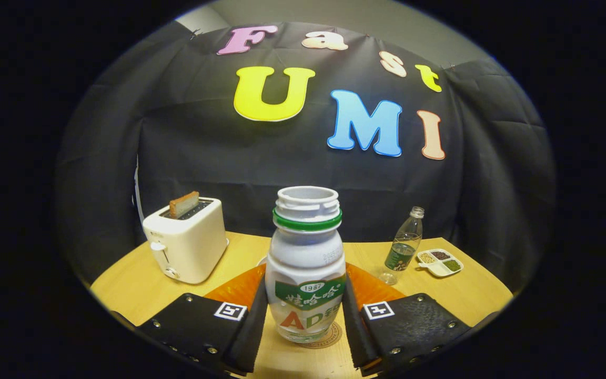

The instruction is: Take the bottle from table, then pour the juice into the cup, finally place the bottle on the coaster

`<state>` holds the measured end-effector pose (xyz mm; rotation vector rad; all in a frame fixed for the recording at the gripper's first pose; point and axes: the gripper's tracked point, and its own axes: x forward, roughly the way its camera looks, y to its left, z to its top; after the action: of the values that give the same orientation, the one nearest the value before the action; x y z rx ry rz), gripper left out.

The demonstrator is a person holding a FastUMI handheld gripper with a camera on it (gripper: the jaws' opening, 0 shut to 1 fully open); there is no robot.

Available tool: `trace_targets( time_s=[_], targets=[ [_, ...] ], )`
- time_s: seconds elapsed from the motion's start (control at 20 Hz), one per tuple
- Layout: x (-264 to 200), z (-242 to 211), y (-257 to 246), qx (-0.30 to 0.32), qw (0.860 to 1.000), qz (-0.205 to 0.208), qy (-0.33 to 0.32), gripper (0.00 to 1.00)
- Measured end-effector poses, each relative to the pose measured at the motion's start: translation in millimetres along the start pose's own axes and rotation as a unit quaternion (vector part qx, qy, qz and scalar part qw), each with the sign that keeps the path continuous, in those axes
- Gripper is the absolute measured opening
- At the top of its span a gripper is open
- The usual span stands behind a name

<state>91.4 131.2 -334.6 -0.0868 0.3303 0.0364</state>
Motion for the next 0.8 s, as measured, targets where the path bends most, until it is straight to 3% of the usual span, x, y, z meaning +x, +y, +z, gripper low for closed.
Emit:
trace_targets(
  time_s=[0.25, 0.8],
  targets=[
    [26.2, -36.1, -9.8, 0.006, 0.999, -0.01, 0.033, 0.66],
    [43.8, -56.9, -10.8, 0.018, 0.999, -0.014, 0.048, 0.66]
  ],
)
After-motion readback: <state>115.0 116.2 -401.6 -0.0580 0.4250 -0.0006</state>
